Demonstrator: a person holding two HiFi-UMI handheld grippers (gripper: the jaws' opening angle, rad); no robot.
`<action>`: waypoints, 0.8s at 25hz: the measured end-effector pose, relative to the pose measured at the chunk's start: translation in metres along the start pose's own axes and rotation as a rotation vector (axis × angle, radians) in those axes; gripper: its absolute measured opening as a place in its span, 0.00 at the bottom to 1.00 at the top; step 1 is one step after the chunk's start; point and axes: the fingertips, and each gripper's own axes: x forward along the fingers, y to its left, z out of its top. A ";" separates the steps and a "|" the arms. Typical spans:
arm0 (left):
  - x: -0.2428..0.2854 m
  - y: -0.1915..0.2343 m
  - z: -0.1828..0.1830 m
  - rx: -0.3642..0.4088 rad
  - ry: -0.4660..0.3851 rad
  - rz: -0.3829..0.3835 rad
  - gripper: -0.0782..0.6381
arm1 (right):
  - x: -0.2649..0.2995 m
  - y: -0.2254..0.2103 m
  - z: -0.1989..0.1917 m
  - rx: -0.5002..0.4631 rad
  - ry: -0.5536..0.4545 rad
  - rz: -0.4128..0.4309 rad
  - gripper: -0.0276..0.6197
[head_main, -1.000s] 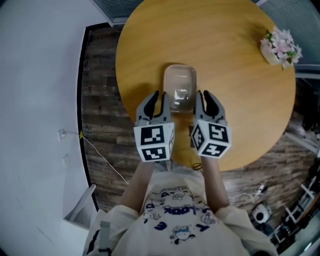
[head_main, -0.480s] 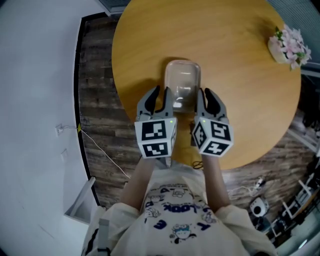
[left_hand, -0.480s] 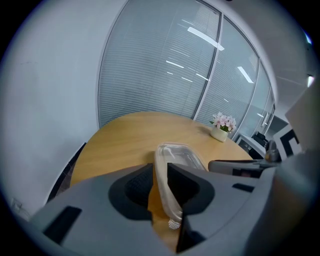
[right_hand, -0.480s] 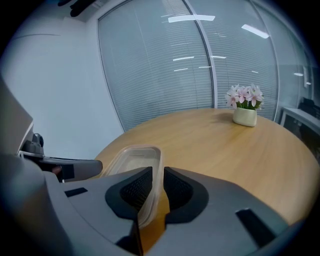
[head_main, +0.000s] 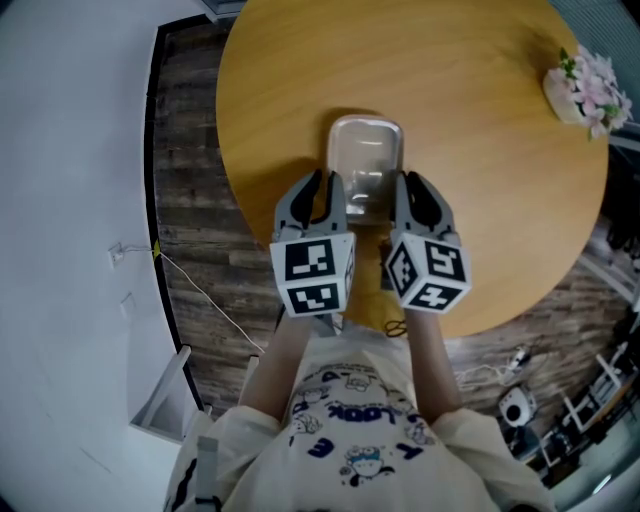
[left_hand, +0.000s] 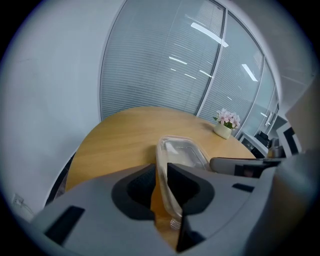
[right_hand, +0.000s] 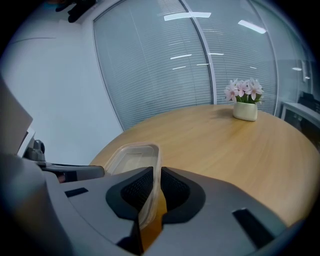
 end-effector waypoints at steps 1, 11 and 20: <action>0.000 0.000 0.000 0.000 -0.003 0.001 0.21 | 0.000 0.000 0.000 0.000 -0.002 0.001 0.11; 0.001 -0.004 0.003 0.012 -0.019 0.003 0.15 | -0.001 0.002 0.001 -0.007 -0.011 0.018 0.09; -0.009 -0.008 0.012 0.014 -0.047 -0.009 0.14 | -0.012 0.004 0.011 0.003 -0.047 0.028 0.08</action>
